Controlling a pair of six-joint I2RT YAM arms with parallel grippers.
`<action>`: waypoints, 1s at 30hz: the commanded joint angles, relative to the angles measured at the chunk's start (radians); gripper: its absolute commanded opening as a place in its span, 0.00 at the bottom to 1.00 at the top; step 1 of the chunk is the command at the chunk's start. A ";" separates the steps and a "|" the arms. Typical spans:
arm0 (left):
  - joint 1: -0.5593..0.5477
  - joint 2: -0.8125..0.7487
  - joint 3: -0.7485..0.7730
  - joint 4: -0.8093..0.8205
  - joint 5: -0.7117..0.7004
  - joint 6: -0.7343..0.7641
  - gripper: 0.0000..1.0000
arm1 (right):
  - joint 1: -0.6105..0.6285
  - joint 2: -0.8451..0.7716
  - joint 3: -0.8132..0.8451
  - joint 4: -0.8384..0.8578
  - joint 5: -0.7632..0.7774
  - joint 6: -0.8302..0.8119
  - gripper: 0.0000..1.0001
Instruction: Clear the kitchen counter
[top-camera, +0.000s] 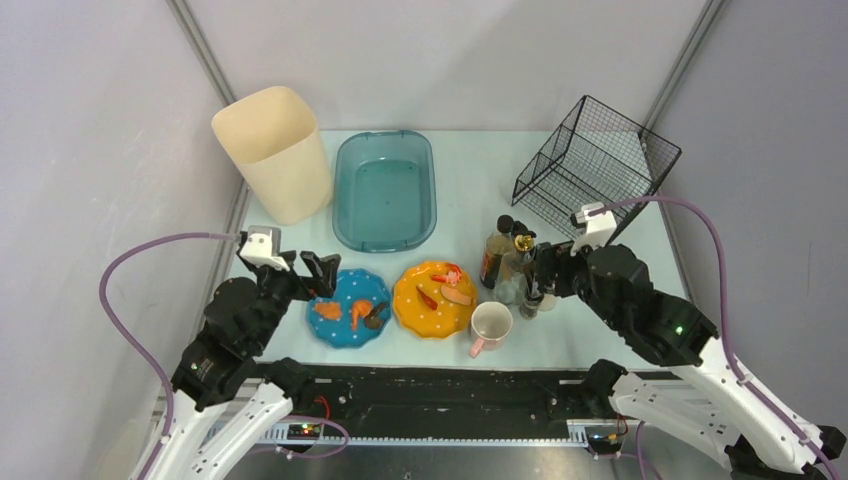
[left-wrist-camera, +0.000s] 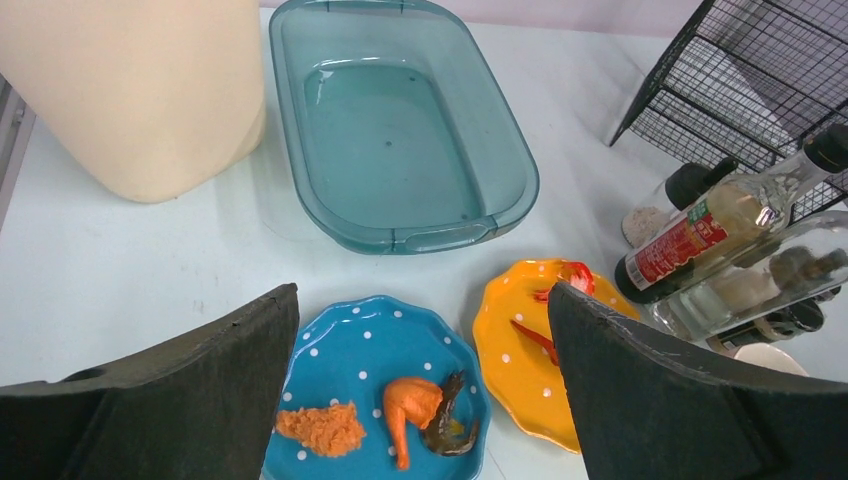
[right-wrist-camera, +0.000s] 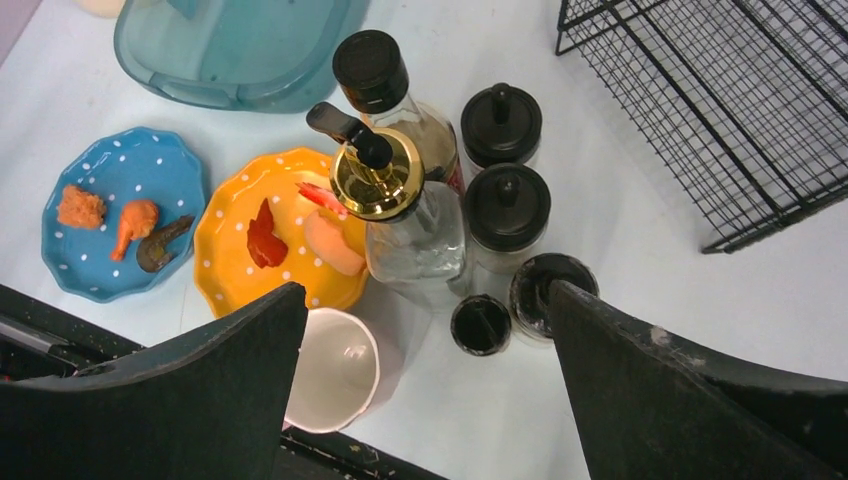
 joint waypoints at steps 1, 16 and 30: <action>-0.002 0.003 -0.003 0.021 0.010 0.028 0.98 | 0.007 -0.001 -0.051 0.173 -0.008 -0.012 0.95; -0.002 0.001 -0.005 0.020 0.023 0.039 0.98 | 0.113 0.068 -0.242 0.526 0.269 -0.100 0.86; -0.002 0.003 -0.006 0.018 0.023 0.042 0.98 | 0.126 0.099 -0.314 0.667 0.342 -0.168 0.64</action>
